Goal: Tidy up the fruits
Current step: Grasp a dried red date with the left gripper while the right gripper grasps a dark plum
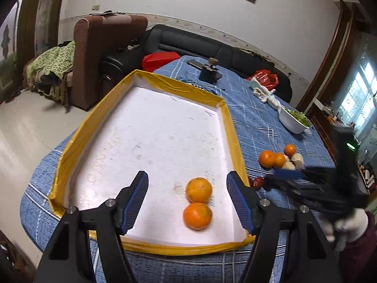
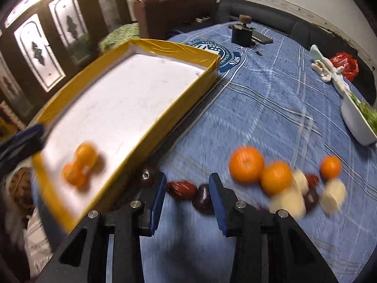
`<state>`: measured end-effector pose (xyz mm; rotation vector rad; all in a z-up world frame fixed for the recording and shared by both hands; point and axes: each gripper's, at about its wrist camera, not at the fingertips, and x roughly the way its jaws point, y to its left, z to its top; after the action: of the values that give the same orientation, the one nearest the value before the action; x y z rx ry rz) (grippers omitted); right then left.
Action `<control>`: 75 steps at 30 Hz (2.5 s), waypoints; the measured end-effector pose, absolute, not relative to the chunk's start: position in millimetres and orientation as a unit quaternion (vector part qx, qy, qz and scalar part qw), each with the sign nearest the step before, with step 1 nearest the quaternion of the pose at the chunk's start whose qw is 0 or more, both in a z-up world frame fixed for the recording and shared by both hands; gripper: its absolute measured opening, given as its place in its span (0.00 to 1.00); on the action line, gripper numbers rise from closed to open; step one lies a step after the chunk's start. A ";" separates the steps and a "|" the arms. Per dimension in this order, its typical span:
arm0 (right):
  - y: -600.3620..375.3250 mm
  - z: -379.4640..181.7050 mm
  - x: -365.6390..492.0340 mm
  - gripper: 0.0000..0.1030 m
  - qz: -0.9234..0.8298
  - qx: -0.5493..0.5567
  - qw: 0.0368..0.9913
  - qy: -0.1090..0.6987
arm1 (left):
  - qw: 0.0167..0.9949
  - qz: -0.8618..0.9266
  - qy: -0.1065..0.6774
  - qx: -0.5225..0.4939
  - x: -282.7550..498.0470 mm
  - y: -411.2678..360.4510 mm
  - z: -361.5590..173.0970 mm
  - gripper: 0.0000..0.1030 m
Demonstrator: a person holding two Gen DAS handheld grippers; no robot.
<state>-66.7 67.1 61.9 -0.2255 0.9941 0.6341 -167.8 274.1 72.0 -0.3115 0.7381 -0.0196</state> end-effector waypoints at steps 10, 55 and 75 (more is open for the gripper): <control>-39.0 75.0 -98.7 0.40 0.225 -0.011 0.873 0.433 | 0.923 -0.052 0.363 -0.116 -159.5 225.6 76.0 0.66; -28.2 33.8 -64.9 0.43 0.252 0.097 0.862 0.428 | 0.885 -0.131 0.445 0.044 -111.3 104.3 21.5 0.17; -29.4 43.7 -74.0 0.28 0.221 0.076 0.886 0.401 | 0.922 -0.053 0.379 -0.054 -154.6 206.2 68.3 0.17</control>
<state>-74.0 -29.4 43.7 0.1587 0.8341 0.4593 -154.6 206.2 68.3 -0.1101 0.7780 -0.1098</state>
